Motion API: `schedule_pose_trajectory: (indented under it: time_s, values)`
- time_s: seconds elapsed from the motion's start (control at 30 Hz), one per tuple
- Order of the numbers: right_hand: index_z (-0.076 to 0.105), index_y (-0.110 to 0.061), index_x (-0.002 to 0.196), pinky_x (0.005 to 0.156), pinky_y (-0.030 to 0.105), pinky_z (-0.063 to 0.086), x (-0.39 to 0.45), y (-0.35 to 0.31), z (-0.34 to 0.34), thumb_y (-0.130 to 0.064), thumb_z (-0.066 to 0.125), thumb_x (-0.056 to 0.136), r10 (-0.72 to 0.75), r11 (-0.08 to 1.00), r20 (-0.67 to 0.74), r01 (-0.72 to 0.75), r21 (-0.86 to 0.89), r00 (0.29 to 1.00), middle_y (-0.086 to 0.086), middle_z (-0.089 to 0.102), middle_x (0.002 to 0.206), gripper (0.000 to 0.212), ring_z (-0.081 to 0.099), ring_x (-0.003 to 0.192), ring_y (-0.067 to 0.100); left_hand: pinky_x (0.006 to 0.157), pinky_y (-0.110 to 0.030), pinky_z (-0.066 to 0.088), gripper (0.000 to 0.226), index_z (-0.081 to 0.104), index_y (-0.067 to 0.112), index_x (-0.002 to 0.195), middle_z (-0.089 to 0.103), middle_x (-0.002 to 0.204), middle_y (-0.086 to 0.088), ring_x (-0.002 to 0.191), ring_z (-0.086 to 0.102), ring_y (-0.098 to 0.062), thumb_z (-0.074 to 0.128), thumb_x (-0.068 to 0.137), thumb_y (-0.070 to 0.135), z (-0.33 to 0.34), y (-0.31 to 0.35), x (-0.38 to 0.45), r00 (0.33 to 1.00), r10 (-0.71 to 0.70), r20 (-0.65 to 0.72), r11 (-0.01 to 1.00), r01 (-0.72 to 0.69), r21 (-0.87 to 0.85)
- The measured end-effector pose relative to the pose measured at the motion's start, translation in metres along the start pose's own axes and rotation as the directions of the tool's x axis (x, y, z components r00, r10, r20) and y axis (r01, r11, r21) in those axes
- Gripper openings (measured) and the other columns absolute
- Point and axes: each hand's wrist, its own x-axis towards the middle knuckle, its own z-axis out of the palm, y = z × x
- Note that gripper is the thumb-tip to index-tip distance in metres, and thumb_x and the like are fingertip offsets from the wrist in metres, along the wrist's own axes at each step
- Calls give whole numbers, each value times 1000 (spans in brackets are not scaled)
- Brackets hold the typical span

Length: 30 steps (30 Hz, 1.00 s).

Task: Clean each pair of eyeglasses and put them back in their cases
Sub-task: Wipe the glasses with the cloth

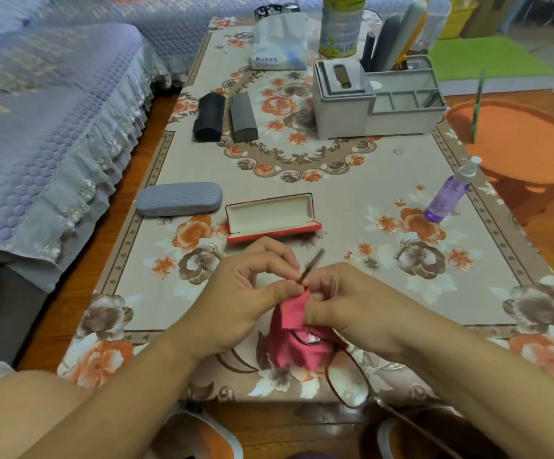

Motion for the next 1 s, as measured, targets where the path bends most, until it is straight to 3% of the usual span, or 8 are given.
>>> schedule_pose_trajectory:
  time_s: [0.17, 0.27, 0.37, 0.47, 0.7, 0.77, 0.87, 1.0]
  values:
    - [71, -13, 81, 69, 40, 48, -2, -2, -9, 0, 59, 87, -4, 998, 93, -1, 59, 996, 11, 61, 71, 19, 56, 67, 28, 94, -20, 46, 9, 76, 10, 85, 65, 98, 10, 101, 63, -9, 78, 77, 15, -4, 2, 5, 1000, -25, -18, 999, 24, -31]
    - [73, -8, 91, 76, 33, 55, -2, -4, -16, 7, 55, 77, 40, 993, 147, -57, 108, 988, 9, 68, 75, 27, 65, 73, 23, 90, -22, 49, 11, 75, 15, 83, 70, 92, 7, 96, 66, -12, 83, 76, 20, -8, 4, 6, 994, 23, -102, 999, -28, -45]
    - [70, -4, 89, 64, 22, 53, -3, -3, -20, 14, 56, 78, 86, 989, 216, -110, 99, 973, 0, 67, 64, 25, 64, 60, 12, 86, -23, 49, 5, 79, 28, 81, 72, 87, 6, 91, 67, -16, 78, 78, 25, -5, 5, 4, 993, 31, -114, 999, -36, -39]
    - [64, 11, 91, 63, 25, 48, -1, 4, -17, 22, 55, 79, 119, 991, 158, -127, 38, 980, 19, 54, 74, 19, 54, 62, 21, 82, -20, 50, 9, 78, 26, 85, 72, 87, 5, 86, 67, -11, 82, 81, 19, 1, 5, 1, 995, 44, -84, 998, -40, 44]
    - [70, 2, 85, 73, 38, 42, 4, 5, -5, -13, 73, 89, 52, 994, -14, -51, 98, 999, 20, 61, 78, 16, 52, 71, 28, 82, -15, 48, 6, 79, 25, 86, 70, 81, -1, 81, 65, -6, 81, 82, 28, 6, 5, 2, 991, 37, -129, 999, -31, 44]
    - [69, 3, 95, 69, 33, 50, 4, 3, -5, 3, 63, 90, 23, 989, 27, -26, 146, 999, 17, 65, 78, 7, 60, 68, 24, 79, -19, 49, 9, 78, 19, 88, 69, 83, -4, 81, 65, -11, 81, 83, 25, 4, 4, 3, 991, 36, -126, 999, -31, 41]
    - [61, 11, 109, 79, 41, 57, 1, 1, -12, 28, 46, 85, 38, 980, 132, -62, 188, 991, 20, 67, 83, 34, 64, 74, 31, 78, -18, 50, 10, 78, 19, 88, 70, 85, 0, 83, 65, -8, 77, 81, 25, 1, 5, 3, 988, 43, -151, 999, -37, 40]
    - [67, 5, 99, 71, 30, 56, 3, 0, -14, 28, 54, 79, 85, 987, 182, -108, 121, 980, 13, 65, 76, 34, 63, 64, 19, 79, -23, 51, 11, 80, 19, 88, 70, 87, -2, 84, 66, -13, 79, 81, 28, 6, 1, 0, 988, 30, -154, 999, -27, 20]
